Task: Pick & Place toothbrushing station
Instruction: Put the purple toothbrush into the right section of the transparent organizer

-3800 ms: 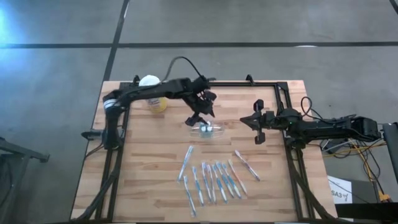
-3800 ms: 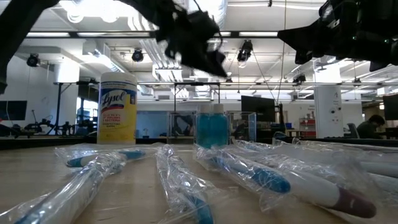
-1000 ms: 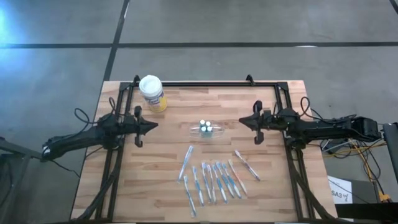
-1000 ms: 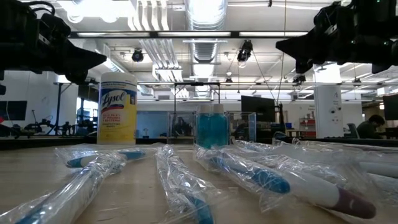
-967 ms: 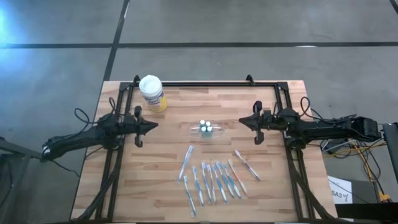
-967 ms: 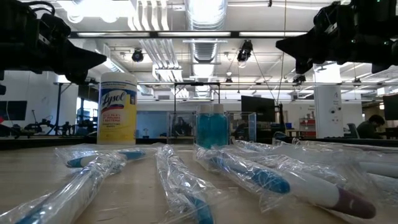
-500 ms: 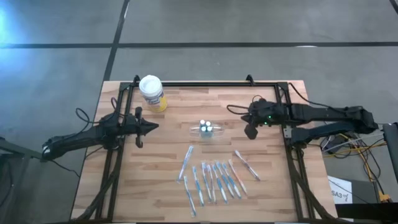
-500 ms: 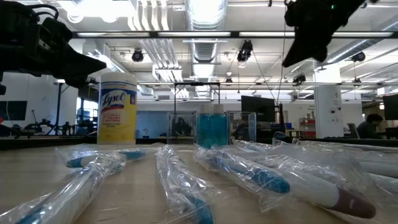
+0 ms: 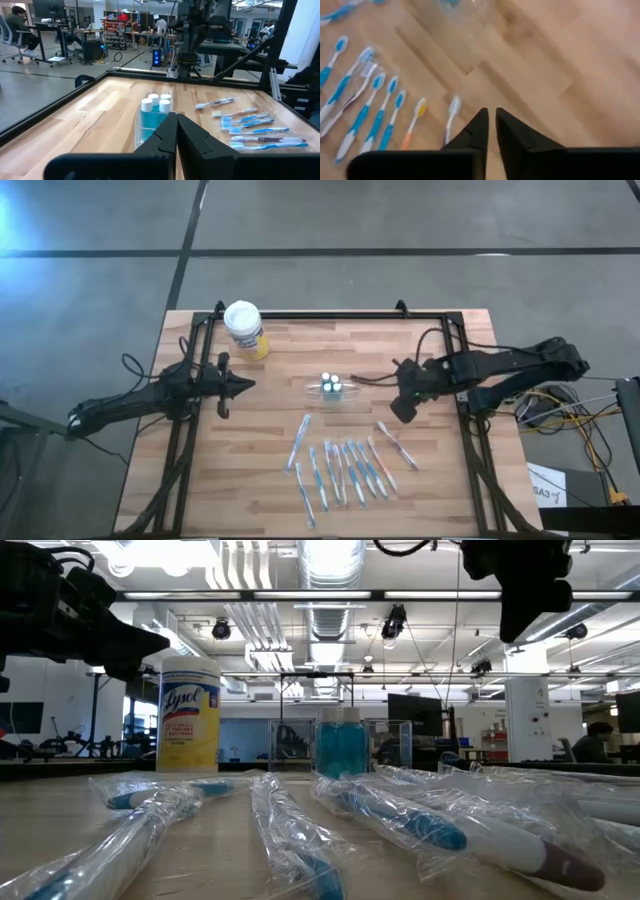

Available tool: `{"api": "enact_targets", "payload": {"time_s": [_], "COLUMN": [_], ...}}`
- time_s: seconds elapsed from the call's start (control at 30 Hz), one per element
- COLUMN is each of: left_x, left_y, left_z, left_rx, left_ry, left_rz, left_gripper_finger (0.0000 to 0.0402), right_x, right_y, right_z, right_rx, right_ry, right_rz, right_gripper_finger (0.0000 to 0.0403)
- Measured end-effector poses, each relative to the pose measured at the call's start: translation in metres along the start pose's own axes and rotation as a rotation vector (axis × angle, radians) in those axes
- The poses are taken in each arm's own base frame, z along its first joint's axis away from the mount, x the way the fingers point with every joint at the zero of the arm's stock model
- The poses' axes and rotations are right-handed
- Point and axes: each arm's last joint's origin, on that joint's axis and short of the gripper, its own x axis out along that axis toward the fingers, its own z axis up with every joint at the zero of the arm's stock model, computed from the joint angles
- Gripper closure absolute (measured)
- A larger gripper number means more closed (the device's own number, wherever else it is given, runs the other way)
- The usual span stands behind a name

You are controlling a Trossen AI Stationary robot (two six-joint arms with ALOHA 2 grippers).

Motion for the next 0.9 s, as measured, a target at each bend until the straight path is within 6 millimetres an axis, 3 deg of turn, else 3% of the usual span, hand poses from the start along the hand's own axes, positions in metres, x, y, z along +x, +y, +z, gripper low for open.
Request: {"api": "enact_targets", "payload": {"time_s": [0.3, 0.47, 0.67, 0.9], "left_x": [0.000, 0.000, 0.000, 0.000], "left_y": [0.000, 0.000, 0.000, 0.000], "left_z": [0.000, -0.001, -0.001, -0.001], "left_rx": [-0.001, -0.001, -0.003, -0.005], "left_ry": [0.004, 0.009, 0.012, 0.013], "left_rz": [-0.003, -0.004, -0.004, -0.004], "left_gripper_finger": [0.0384, 0.0386, 0.0392, 0.0386], "right_x": [0.043, 0.069, 0.094, 0.116], "right_y": [0.032, 0.041, 0.054, 0.067], "right_z": [-0.010, -0.014, -0.019, -0.026], "right_rx": [0.022, 0.030, 0.020, -0.004], "right_ry": [0.141, 0.217, 0.308, 0.339], "right_rz": [-0.111, -0.168, -0.172, -0.159], "right_gripper_finger": [0.0226, 0.0175, 0.0148, 0.0155]}}
